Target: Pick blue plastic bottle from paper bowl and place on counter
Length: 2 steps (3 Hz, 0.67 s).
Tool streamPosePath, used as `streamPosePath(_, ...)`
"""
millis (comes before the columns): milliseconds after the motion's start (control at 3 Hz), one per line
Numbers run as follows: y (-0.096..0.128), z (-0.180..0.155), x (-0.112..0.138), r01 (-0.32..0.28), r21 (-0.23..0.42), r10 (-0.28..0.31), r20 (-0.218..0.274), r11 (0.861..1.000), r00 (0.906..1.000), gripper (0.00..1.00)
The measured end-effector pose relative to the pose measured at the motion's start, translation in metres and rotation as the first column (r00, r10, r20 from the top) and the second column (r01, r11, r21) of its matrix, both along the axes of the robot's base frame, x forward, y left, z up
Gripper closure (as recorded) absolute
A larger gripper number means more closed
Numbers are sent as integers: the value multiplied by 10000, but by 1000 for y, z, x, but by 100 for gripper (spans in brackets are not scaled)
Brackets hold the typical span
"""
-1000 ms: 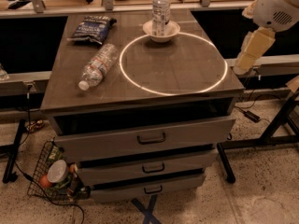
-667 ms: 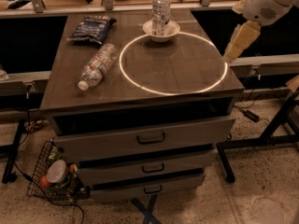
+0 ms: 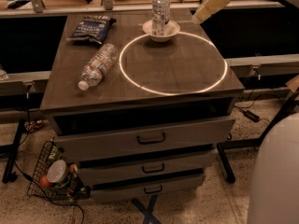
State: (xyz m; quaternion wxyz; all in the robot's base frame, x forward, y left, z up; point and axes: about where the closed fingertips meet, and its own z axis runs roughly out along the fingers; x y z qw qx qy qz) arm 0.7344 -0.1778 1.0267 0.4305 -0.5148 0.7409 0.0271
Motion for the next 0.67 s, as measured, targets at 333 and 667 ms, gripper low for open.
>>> streamPosePath(333,5,-15,2,-79,145,83,-296,9999,9995,0)
streamPosePath(667,30,-23,25,168,1491,-133,-242,9887,9996,0)
